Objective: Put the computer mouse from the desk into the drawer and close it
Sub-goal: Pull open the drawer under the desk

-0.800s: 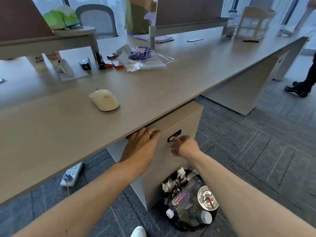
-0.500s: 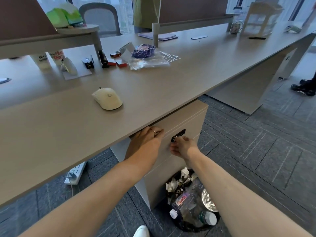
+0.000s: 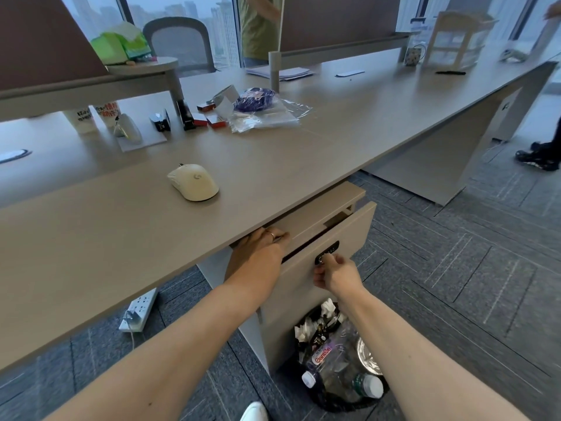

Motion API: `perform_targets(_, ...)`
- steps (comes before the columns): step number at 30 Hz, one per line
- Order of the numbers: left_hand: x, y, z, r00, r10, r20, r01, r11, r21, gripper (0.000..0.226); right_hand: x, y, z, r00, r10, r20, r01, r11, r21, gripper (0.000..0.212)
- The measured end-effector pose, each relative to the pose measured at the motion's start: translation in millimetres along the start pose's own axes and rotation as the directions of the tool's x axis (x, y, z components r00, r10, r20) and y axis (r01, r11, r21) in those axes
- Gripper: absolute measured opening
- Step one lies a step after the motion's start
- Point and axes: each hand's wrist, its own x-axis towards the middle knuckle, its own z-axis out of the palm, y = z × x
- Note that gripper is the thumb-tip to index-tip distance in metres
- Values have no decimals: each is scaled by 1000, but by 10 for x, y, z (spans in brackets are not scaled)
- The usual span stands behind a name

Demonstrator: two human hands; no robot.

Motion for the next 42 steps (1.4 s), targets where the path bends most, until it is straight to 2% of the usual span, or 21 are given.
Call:
perform_targets(3,-37,70,-45,998,50,24,-52,997,65,70,-162,32,-206,999,-17,-32,16,999,-36,18)
perform_targets(8,-53,93,-42,996,26,84,-40,984,171,81,-426,81,-515,998,-39,-55,32,993,-113,23)
perform_targets(11,-103,120,2,998,15,66,-31,970,239,87,-569,122,-703,996,-40,-77,31,992,-119,23)
perform_targets(19,-131,174,25,999,-21,40,9,965,262,86,-894,244,-1173,994,-23,-107,18,999,-50,21)
perform_targets(31,-118,155,51,1000,-7,13,3,970,244,63,-1083,256,-1346,992,-45,-115,38,997,-61,20)
perform_targets(42,-112,177,39,999,-31,19,25,962,270,76,-1034,257,-1304,994,-39,-98,33,998,-60,18)
